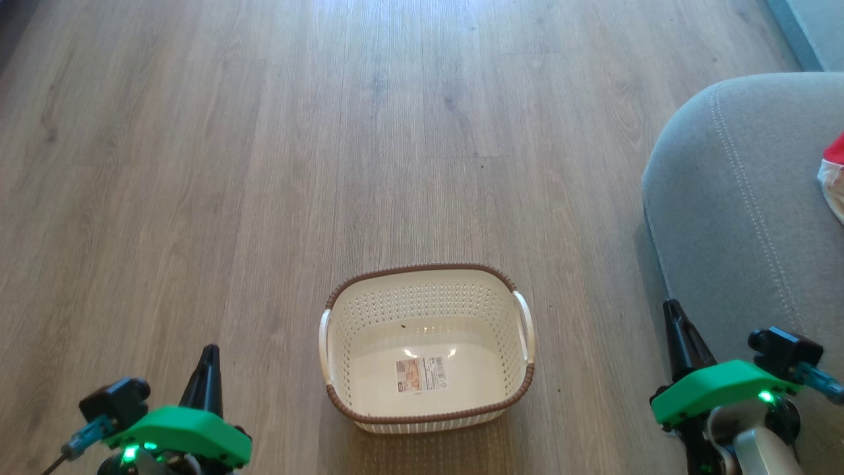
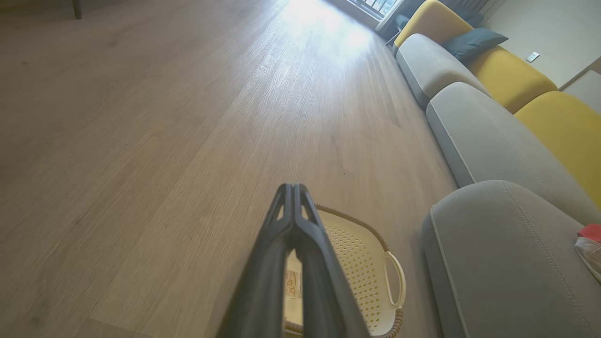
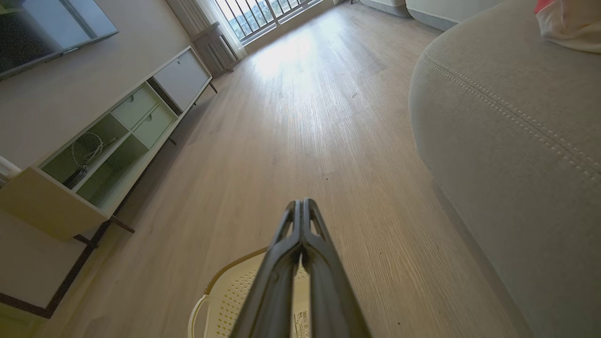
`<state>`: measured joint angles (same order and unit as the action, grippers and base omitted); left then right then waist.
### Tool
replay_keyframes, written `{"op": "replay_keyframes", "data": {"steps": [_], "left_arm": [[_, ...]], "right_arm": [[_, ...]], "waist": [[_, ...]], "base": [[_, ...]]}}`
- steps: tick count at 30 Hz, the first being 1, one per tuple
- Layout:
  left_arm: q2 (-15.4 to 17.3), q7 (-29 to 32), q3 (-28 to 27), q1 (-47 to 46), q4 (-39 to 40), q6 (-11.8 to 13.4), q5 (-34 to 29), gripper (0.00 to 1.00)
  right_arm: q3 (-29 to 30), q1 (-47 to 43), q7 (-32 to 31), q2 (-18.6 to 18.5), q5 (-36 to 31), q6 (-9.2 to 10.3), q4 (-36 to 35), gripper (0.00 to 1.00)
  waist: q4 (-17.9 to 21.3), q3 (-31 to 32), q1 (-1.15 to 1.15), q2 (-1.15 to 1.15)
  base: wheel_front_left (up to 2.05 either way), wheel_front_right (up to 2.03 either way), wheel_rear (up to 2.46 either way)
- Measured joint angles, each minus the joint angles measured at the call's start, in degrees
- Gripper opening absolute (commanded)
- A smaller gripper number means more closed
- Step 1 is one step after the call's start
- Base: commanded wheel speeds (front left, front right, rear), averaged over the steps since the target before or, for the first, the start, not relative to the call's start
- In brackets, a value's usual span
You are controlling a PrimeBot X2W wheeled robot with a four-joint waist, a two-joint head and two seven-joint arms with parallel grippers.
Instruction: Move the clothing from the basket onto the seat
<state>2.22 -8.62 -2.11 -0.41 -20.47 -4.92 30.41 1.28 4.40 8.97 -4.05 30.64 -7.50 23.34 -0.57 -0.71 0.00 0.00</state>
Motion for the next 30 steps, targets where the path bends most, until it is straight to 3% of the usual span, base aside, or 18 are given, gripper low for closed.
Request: {"op": "replay_keyframes", "data": {"steps": [30], "left_arm": [[0.0, 5.0, -0.9, -0.7, 1.3, -0.8, 20.5, 0.00]], "right_arm": [[2.1, 0.0, -5.3, 0.2, 20.5, 0.00, -2.4, 0.00]], "waist": [[0.2, 0.2, 0.00, 0.00]], "base": [[0.00, 0.00, 0.00]]}}
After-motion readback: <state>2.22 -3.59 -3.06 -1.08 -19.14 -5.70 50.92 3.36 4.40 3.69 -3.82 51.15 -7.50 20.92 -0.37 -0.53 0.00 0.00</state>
